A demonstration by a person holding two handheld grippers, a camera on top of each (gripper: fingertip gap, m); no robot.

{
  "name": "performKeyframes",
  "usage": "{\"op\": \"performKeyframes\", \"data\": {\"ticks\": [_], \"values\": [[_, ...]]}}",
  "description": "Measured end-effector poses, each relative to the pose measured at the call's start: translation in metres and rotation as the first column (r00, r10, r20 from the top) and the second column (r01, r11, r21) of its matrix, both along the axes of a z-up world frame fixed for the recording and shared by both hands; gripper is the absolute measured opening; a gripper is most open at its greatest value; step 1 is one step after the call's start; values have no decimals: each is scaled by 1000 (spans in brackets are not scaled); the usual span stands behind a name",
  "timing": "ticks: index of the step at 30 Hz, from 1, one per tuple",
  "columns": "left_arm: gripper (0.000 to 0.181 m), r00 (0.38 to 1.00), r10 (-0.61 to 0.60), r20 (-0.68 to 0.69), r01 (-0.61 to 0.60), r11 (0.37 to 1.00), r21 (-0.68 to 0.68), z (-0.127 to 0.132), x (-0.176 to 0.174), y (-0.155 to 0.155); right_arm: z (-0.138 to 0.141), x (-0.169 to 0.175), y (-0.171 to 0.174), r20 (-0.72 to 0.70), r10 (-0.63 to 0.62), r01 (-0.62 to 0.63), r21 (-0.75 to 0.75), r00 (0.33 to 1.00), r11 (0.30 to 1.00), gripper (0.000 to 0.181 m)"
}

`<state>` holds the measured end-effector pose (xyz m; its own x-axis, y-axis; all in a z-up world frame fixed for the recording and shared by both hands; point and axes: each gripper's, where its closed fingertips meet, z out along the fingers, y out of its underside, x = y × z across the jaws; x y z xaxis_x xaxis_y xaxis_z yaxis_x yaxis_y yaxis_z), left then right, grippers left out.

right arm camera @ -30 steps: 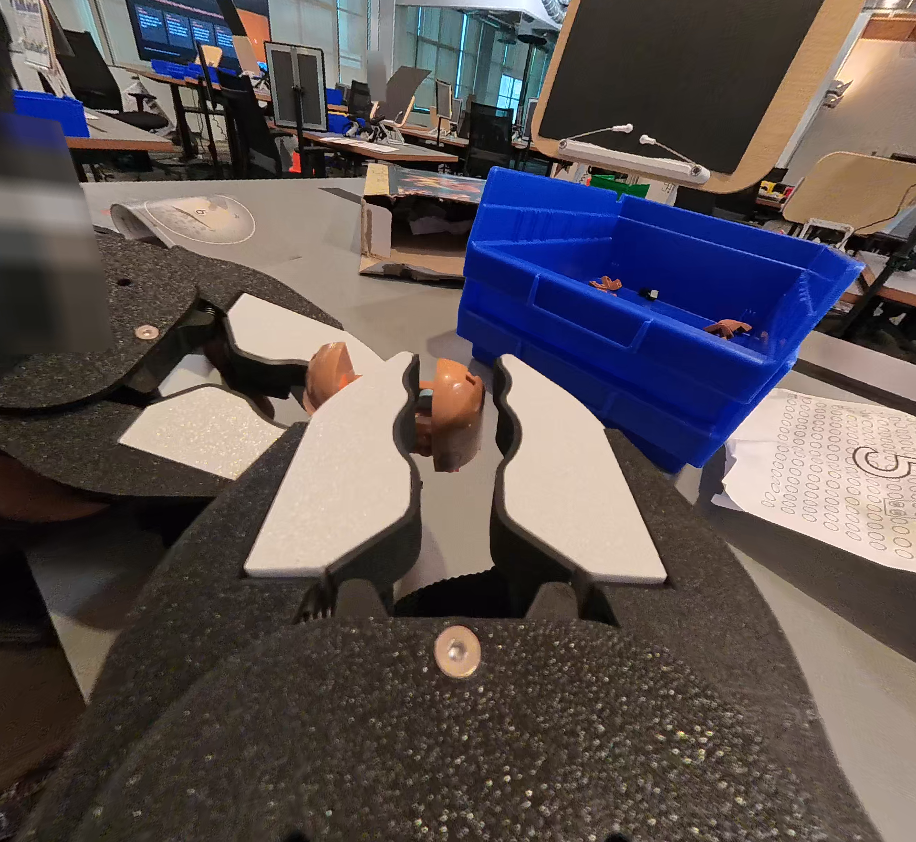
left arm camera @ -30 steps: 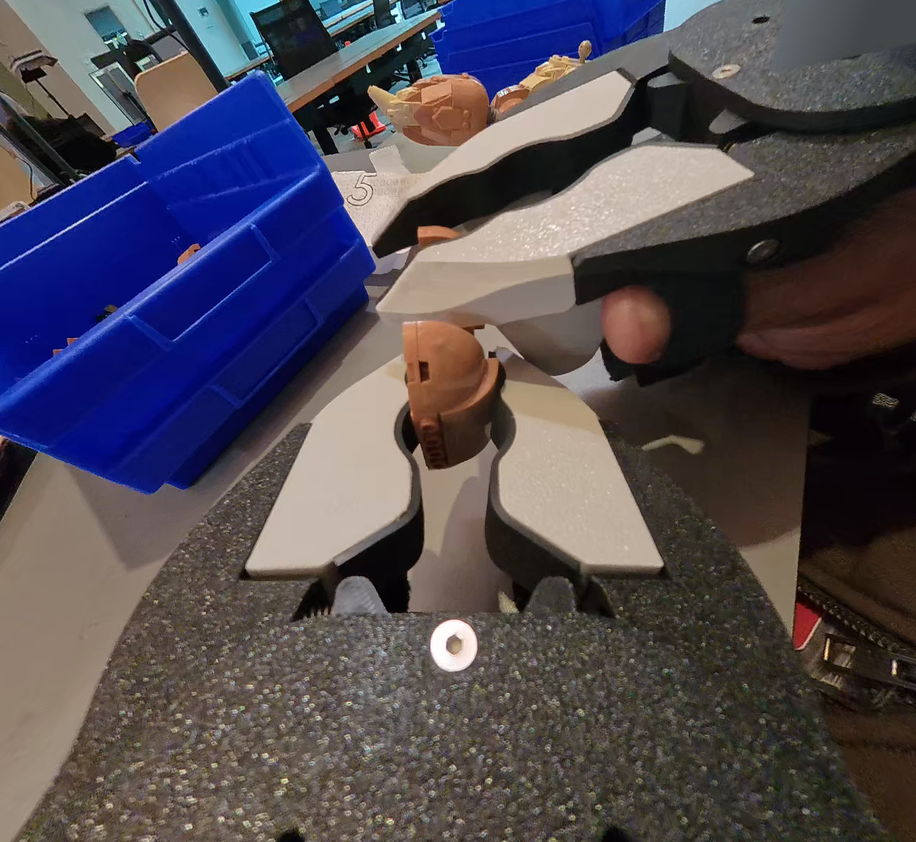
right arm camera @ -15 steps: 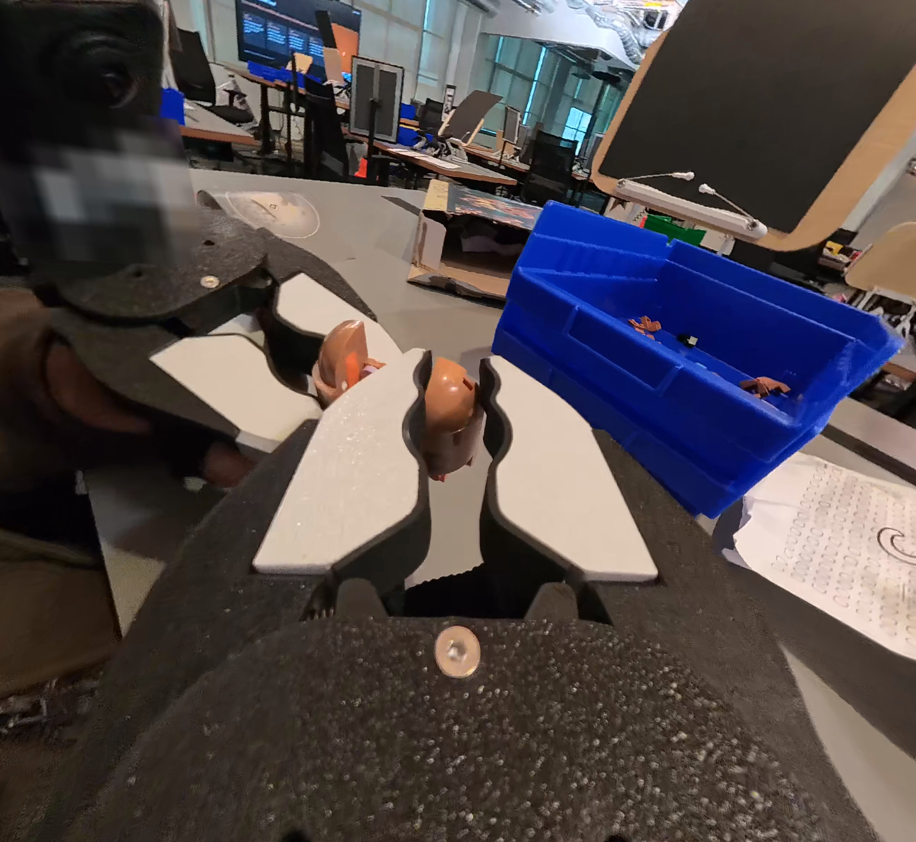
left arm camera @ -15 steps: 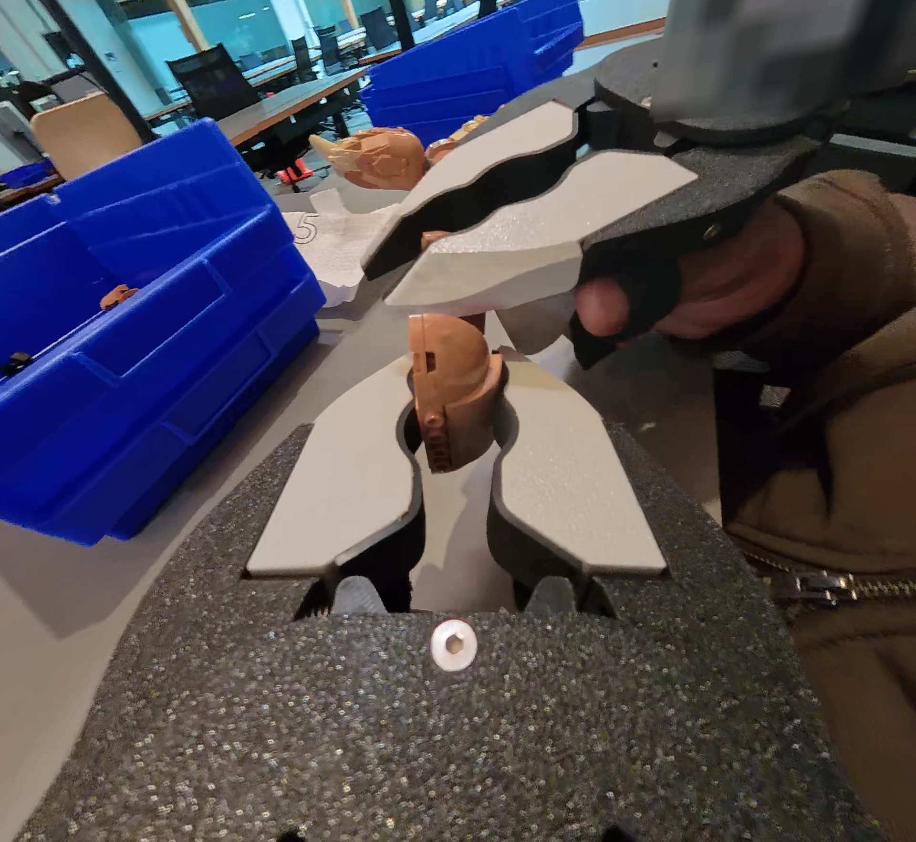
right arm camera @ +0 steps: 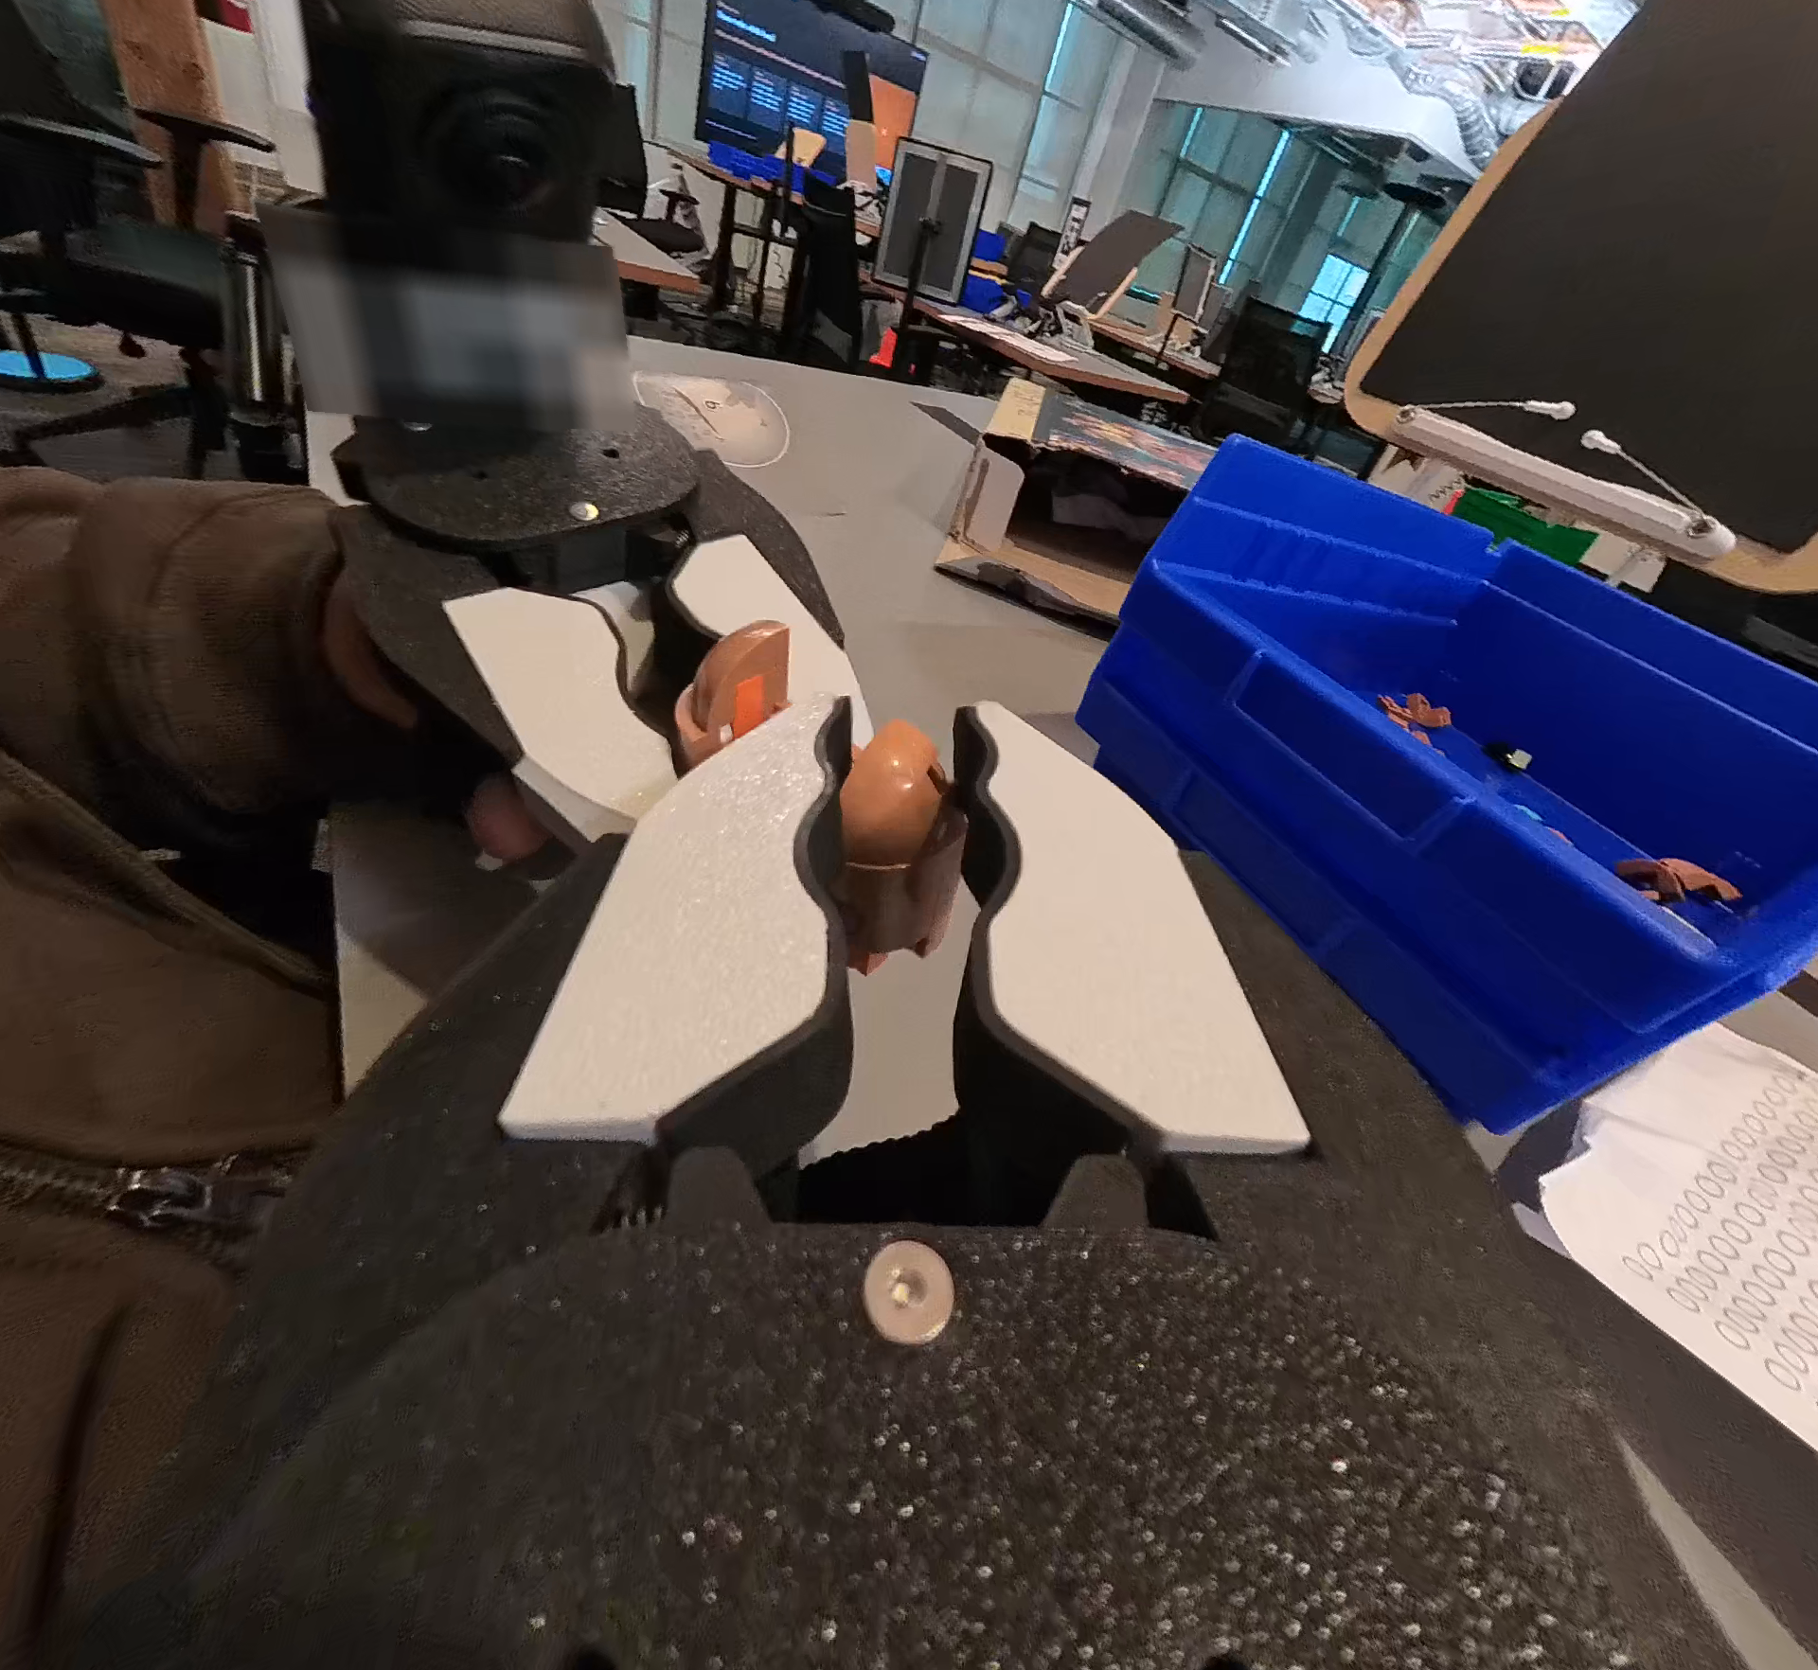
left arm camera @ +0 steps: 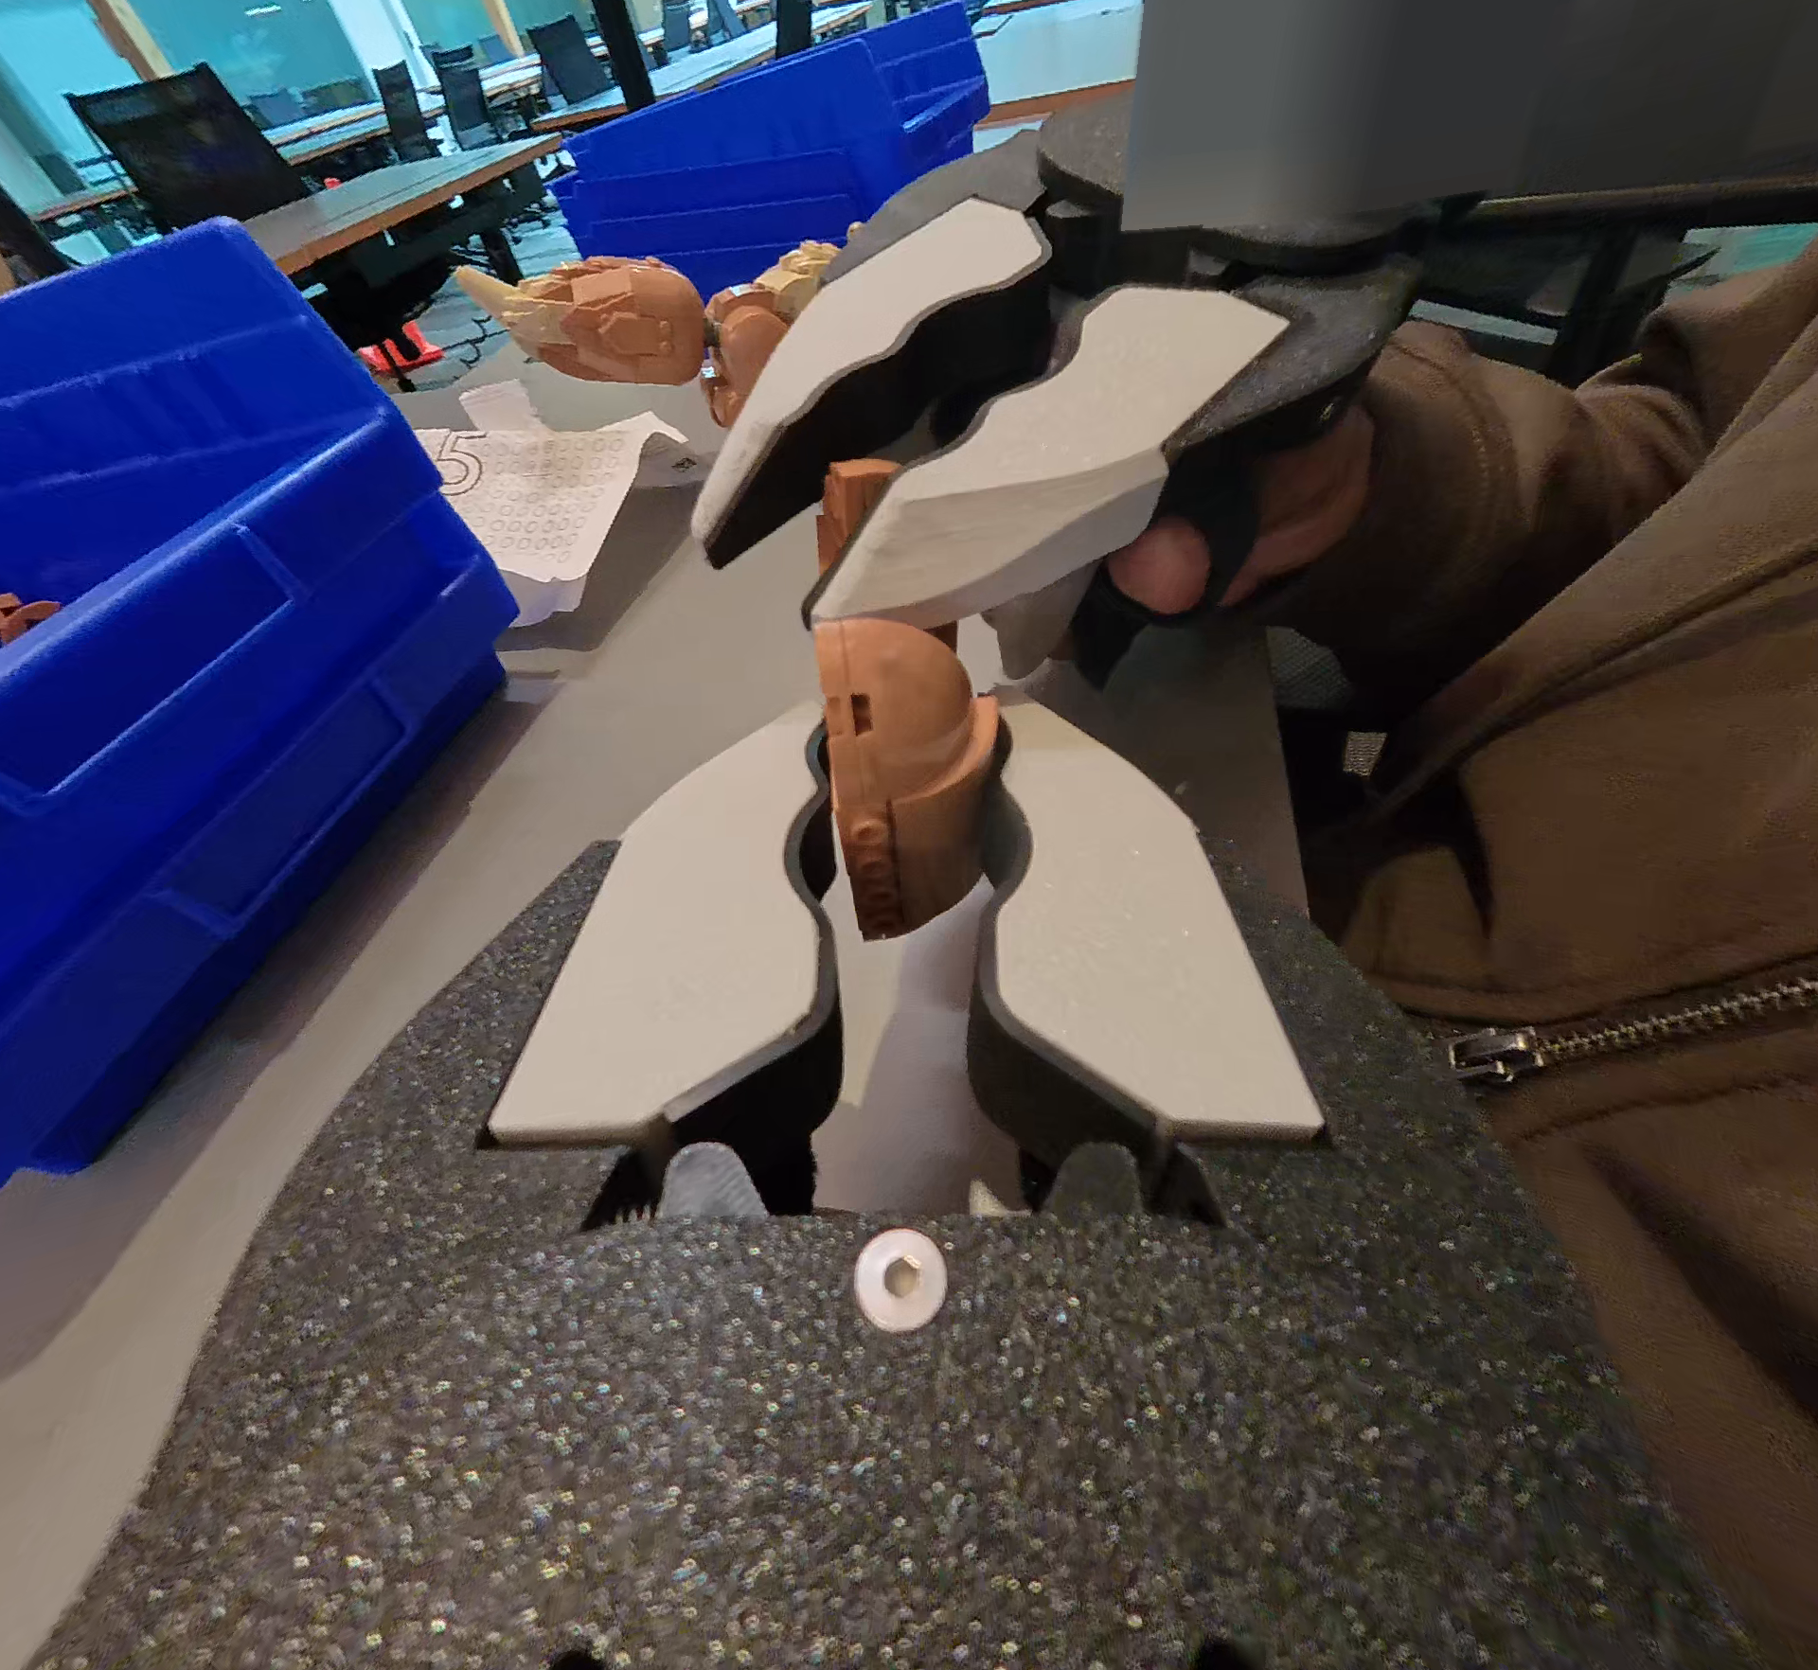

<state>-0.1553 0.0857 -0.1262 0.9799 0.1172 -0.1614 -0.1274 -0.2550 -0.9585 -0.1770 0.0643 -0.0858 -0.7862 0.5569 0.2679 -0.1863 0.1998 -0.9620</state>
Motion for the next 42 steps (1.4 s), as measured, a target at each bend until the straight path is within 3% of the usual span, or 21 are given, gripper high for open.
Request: {"op": "performKeyframes", "data": {"ticks": [6,12,17,22,29,34,39,42], "values": [[25,999,-42,34,42,999,-2,-1,5,1,1,7,-2,12,78,-78,-9,997,997,17],[25,989,104,-104,-109,993,-47,-6,-11,-1,-3,-5,2,19,-8,8,-2,1000,1000,17],[25,908,241,-341,-274,960,-52,-3,-19,0,0,-14,6,49,-133,136,-73,990,988,43],[24,832,352,-429,-389,921,3,7,-23,-5,7,-17,12,20,-256,256,-135,967,957,36],[24,786,457,-416,-453,884,116,23,-20,-10,21,-9,5,-30,-285,272,-218,958,937,22],[24,823,445,-353,-409,895,175,30,-12,-12,27,-3,4,-69,-268,245,-240,961,939,17],[24,921,333,-202,-294,935,201,30,-4,-10,27,2,2,-154,-242,219,-155,958,963,17],[24,950,278,-143,-243,944,222,32,0,-10,25,4,1,-169,-206,189,-111,964,976,17]]}}
